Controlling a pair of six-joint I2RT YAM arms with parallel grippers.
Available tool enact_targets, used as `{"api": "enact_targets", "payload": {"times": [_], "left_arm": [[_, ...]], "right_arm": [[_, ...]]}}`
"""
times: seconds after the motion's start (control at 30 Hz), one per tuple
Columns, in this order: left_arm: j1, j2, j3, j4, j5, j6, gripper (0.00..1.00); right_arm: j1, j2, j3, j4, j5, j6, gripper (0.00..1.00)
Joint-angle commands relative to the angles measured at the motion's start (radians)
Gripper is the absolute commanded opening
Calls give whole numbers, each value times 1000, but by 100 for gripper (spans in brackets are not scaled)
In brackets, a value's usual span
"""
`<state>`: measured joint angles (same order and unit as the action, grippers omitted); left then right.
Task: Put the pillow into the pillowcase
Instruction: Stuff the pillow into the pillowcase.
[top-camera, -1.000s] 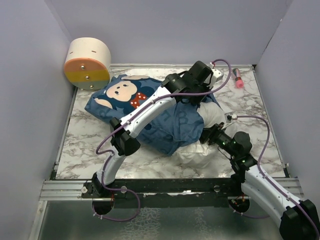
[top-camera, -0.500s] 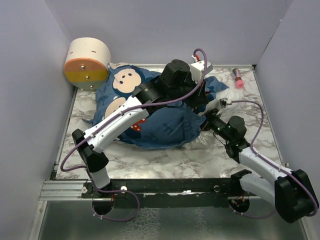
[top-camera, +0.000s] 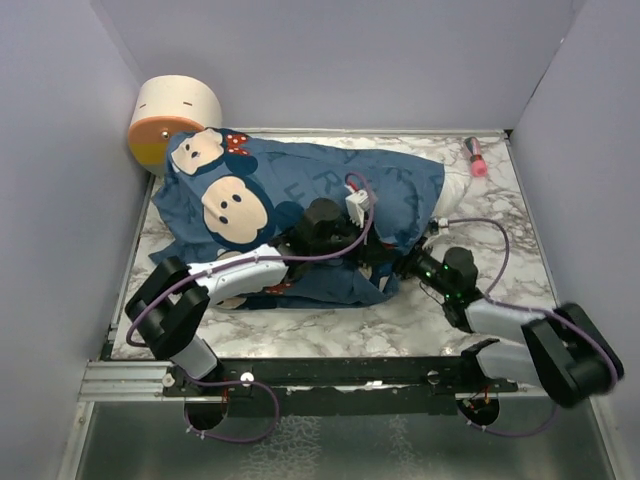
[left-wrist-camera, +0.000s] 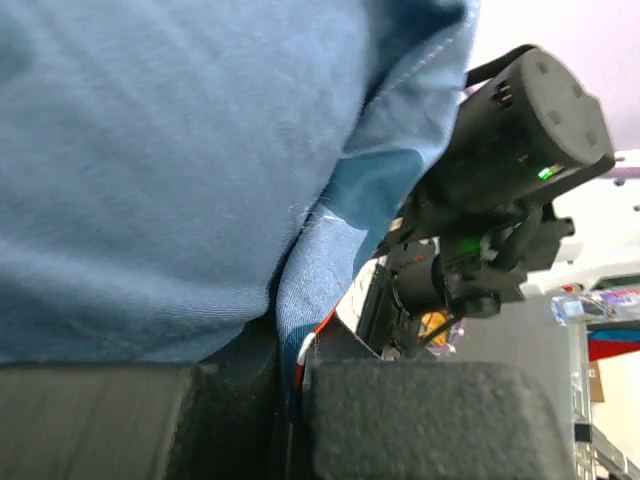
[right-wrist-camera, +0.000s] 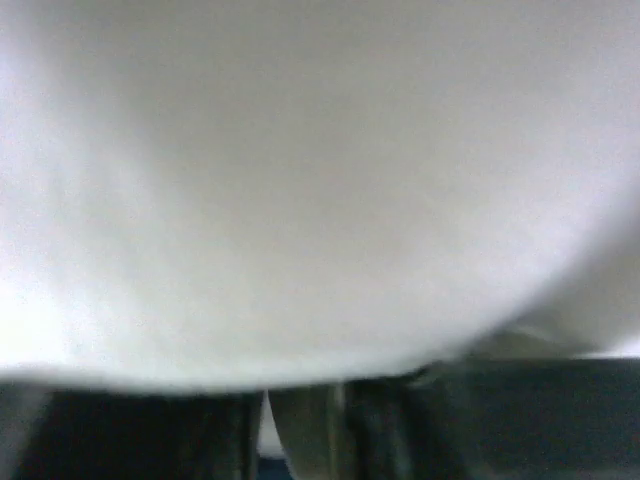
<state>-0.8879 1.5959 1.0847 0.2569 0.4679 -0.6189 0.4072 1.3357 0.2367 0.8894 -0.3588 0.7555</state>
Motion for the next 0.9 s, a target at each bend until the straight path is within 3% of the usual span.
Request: {"api": "enact_targets", "payload": {"times": [0.0,0.07,0.17,0.33,0.5,0.63,0.77,0.87], "left_arm": [[69,-131,-223,370,157,-129,0],[94,-175,-273,372,154,-113,0],[121,-236,-329,376,137,-111,0],[134,-292,-363,384,135,-112,0],[135,-310,-368,385,145,-109,0],[135,-315,-355,395,154,-113,0],[135,-334,-330,397,158,-112,0],[132,-325,-312,437,192,-133,0]], "right_arm": [[33,-406,-67,-173,-26,-76,42],[31,-638,-31,-417,53,-137,55],[27,-862,53,-669,196,-209,69],[22,-866,217,-859,361,-287,76],[-50,-735,328,-878,425,-297,84],[-192,-632,331,-846,250,-204,86],[-258,-646,236,-812,137,-155,89],[-258,-632,122,-590,4,-87,97]]}}
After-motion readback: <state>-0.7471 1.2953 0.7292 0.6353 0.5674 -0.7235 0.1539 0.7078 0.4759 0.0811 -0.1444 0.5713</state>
